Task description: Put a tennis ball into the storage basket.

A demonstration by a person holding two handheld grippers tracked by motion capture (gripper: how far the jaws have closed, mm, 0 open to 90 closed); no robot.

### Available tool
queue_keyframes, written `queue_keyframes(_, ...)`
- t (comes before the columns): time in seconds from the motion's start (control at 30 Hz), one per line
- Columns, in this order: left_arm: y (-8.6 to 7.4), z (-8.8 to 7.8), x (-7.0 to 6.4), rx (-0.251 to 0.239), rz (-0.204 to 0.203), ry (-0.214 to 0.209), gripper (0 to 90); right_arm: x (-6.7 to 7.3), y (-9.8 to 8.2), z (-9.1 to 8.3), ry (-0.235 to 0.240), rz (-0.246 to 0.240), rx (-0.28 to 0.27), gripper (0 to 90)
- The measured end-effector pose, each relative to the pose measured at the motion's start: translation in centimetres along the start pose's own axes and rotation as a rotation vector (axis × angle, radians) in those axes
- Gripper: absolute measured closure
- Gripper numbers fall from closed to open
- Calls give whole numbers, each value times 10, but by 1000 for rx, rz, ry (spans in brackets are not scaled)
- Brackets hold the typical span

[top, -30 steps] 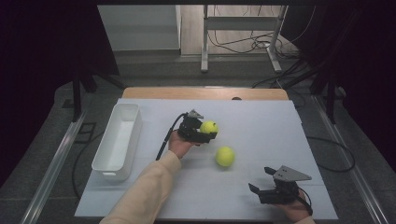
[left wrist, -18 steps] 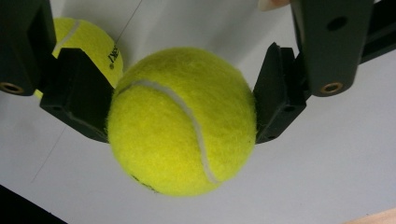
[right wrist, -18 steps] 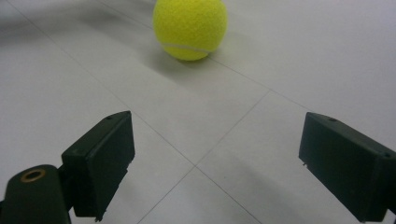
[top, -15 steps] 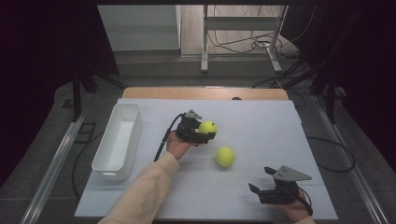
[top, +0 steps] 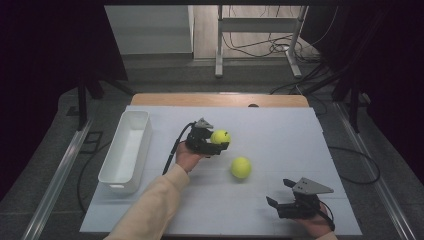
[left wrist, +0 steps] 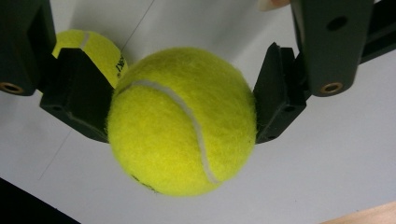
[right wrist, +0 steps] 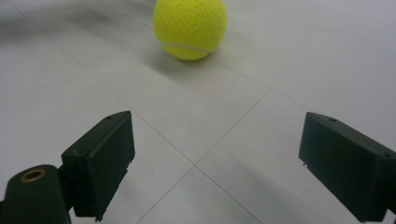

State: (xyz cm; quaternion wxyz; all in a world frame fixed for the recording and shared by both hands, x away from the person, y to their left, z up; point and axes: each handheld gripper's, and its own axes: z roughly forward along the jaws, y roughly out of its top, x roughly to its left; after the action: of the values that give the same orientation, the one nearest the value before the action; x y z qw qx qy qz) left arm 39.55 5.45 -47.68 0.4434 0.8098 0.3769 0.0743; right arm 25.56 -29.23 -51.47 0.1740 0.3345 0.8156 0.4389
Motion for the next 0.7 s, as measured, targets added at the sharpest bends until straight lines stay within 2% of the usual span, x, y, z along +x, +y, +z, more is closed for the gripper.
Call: queue_keyframes(0.7,-4,-18,-1,-21,-15,-7,265,0,0,0,-2,1,2,108)
